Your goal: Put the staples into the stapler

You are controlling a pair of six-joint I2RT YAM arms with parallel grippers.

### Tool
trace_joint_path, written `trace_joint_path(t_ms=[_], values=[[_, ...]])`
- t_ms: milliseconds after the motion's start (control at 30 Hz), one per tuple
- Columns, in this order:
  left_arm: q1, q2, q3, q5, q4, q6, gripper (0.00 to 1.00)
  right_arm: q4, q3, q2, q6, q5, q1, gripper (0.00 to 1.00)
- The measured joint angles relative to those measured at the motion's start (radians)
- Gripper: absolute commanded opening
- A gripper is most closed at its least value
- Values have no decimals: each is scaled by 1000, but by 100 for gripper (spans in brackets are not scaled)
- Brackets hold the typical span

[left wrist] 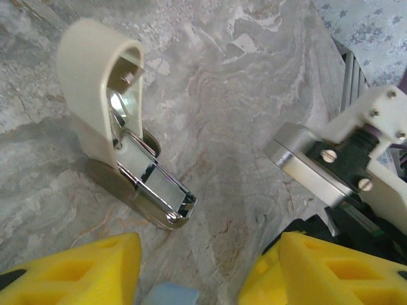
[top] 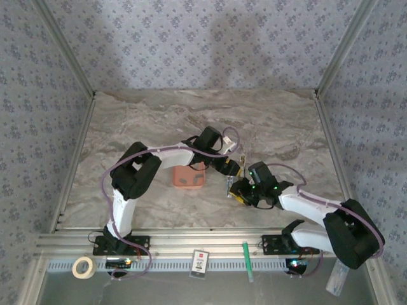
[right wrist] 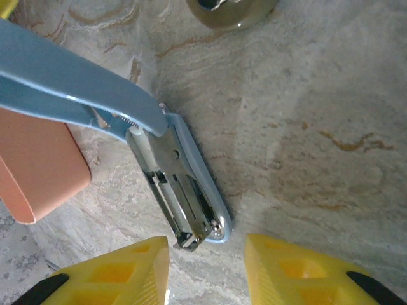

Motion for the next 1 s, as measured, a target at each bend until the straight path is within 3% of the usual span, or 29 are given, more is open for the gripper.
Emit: trace_joint_path(t_ms=[1000], values=[[0, 0, -3, 207, -43, 77, 42, -6, 35, 72, -61, 8, -5, 21]])
